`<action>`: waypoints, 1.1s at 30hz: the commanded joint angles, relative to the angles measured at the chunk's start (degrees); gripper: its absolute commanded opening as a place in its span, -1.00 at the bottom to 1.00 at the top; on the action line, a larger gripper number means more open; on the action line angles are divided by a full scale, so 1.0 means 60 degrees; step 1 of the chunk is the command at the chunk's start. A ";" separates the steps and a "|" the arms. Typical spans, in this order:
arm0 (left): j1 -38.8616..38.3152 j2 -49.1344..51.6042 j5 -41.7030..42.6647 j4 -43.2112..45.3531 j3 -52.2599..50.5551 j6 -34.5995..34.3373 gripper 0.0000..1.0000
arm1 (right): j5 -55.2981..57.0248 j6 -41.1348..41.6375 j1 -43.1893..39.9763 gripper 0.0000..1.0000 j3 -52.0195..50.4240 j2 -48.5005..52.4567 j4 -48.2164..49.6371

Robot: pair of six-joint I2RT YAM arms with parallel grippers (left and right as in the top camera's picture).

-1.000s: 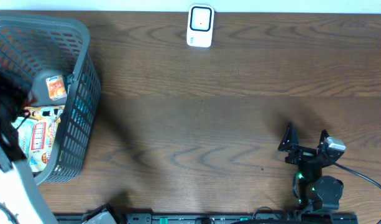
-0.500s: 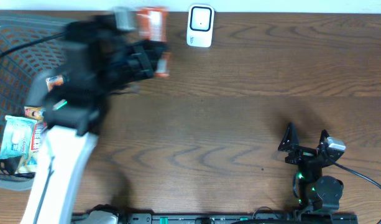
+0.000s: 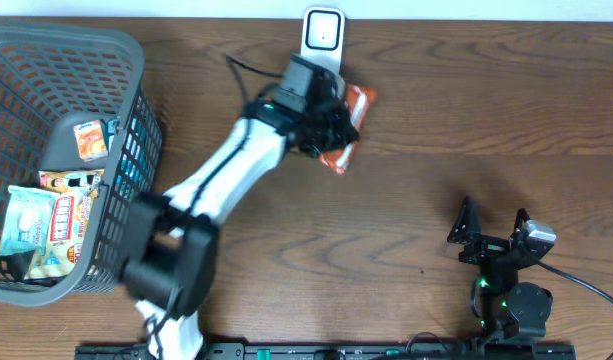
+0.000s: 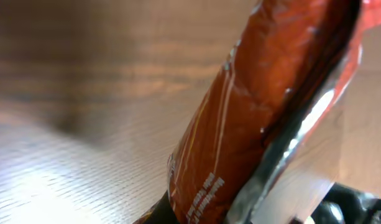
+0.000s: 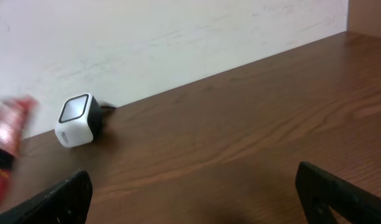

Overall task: Scan the item barcode
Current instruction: 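Carry the snack bar to the scanner and lower it onto the table, then return the left gripper into the basket and grasp the blue mouthwash bottle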

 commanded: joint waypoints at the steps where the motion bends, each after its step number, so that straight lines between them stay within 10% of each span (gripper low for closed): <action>1: -0.0280 0.0627 0.0681 0.0073 -0.0040 -0.0237 -0.85 | -0.0018 0.0025 0.0033 0.98 -0.0029 -0.0051 -0.0022; 13: -0.1348 0.1486 0.0306 -0.0095 -0.0040 -0.0372 -0.84 | -0.0018 0.0025 0.0033 0.98 -0.0029 -0.0051 -0.0022; 20: -0.2014 0.1486 -0.1716 -0.0408 -0.0040 -0.0379 -0.38 | -0.0018 0.0025 0.0033 0.98 -0.0029 -0.0051 -0.0022; 22: -0.2160 0.1483 -0.2211 -0.0619 -0.0036 -0.0372 0.21 | -0.0022 0.0025 0.0033 0.98 -0.0029 -0.0051 -0.0022; 33: -0.1461 -0.0710 -0.4590 -0.3293 0.1235 0.1206 0.69 | -0.0022 0.0025 0.0033 0.98 -0.0029 -0.0051 -0.0022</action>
